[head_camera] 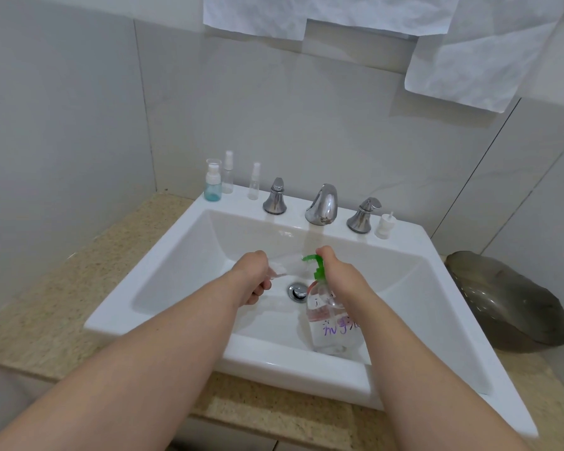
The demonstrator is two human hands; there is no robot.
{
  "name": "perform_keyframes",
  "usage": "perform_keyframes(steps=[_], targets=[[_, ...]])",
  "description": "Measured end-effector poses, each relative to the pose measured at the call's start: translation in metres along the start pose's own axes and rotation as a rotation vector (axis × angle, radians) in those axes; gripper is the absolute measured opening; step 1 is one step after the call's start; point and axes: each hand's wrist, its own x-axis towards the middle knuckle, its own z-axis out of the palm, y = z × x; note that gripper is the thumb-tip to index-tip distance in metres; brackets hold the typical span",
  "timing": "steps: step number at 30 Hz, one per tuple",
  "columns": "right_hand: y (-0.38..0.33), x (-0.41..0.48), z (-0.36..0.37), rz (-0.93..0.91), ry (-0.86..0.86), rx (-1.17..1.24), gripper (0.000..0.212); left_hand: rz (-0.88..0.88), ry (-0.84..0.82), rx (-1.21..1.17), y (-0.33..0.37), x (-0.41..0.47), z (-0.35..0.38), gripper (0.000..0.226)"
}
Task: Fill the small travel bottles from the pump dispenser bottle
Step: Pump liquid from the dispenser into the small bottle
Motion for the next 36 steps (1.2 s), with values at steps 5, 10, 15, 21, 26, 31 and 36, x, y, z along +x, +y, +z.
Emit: perform_keyframes(steps=[5, 10, 15, 21, 26, 31, 36], targets=[[0.0003, 0.0007, -0.0009, -0.007, -0.003, -0.011, 0.053, -0.001, 0.011, -0.005, 0.0004, 0.0000, 0.0009, 0.013], [0.0024, 0.0026, -0.0008, -0.010, 0.014, -0.002, 0.055, -0.005, 0.012, -0.010, -0.0005, 0.0015, 0.0014, 0.015], [0.0044, 0.0052, -0.0017, -0.019, 0.019, -0.016, 0.051, 0.018, -0.009, -0.001, -0.0010, -0.0012, 0.0018, 0.013], [0.0035, 0.0055, -0.0023, -0.028, 0.021, -0.024, 0.056, 0.007, -0.003, -0.010, -0.0025, 0.0025, 0.0014, 0.016], [0.0045, 0.0057, -0.0020, -0.020, 0.031, -0.103, 0.077, -0.006, -0.015, -0.013, -0.0016, 0.0048, 0.0011, 0.012], [0.0055, 0.0060, -0.0009, -0.043, 0.035, -0.127, 0.070, -0.005, -0.024, -0.005, -0.0014, 0.0061, 0.0008, 0.009], [0.0063, 0.0061, -0.0007, -0.032, 0.047, -0.121, 0.070, 0.009, -0.020, -0.011, -0.0020, 0.0052, 0.0013, 0.013]])
